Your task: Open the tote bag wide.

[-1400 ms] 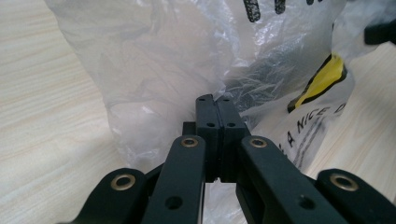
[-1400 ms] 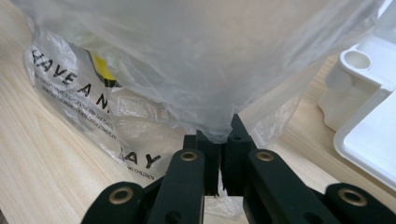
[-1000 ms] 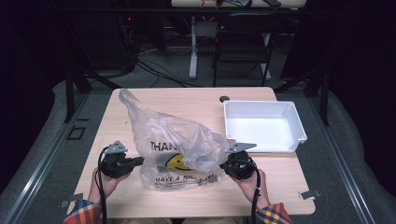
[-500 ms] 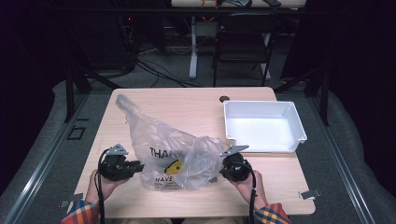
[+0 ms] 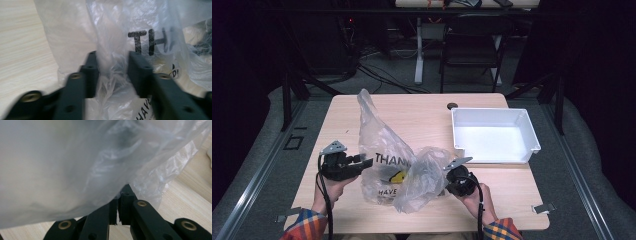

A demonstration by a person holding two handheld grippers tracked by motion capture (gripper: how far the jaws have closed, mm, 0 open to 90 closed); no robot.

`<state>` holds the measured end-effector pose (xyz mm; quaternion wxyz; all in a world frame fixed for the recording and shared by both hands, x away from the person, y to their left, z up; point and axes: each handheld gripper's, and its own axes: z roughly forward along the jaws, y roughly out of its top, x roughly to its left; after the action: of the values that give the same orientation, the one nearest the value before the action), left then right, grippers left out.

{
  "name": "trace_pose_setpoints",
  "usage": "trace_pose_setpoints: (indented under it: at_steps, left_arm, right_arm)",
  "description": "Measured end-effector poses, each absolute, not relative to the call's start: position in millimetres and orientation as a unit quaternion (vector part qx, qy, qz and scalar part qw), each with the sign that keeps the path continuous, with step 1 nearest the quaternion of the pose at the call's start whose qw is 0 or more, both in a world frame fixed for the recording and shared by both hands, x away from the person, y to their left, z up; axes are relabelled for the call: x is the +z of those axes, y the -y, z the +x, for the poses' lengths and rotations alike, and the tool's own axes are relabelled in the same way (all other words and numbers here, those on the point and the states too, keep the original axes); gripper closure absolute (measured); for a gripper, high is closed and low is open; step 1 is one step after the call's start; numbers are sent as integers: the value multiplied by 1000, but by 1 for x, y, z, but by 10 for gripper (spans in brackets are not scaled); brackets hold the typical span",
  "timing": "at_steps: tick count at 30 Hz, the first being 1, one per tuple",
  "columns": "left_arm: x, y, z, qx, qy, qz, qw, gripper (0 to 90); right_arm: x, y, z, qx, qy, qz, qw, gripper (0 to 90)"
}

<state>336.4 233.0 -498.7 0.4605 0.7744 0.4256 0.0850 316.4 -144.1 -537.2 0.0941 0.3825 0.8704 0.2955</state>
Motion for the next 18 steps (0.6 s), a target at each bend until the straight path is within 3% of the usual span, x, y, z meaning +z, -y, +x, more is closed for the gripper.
trace_pose_setpoints:
  at_steps: [3, 11, 14, 18]
  left_arm:
    - [-501, -232, 336, 77, -419, 782, 455, 881]
    - [-507, -232, 334, 78, -413, 795, 437, 899]
    - [-510, -232, 333, 73, -410, 800, 432, 899]
    - [-512, -232, 333, 70, -410, 805, 424, 899]
  right_arm:
    - [-535, 145, 316, 294, -872, 379, 98, 820]
    - [-515, 155, 305, 319, -868, 370, 93, 534]
    - [-505, 160, 299, 331, -865, 364, 99, 468]
    - [-497, 163, 297, 344, -858, 364, 117, 454]
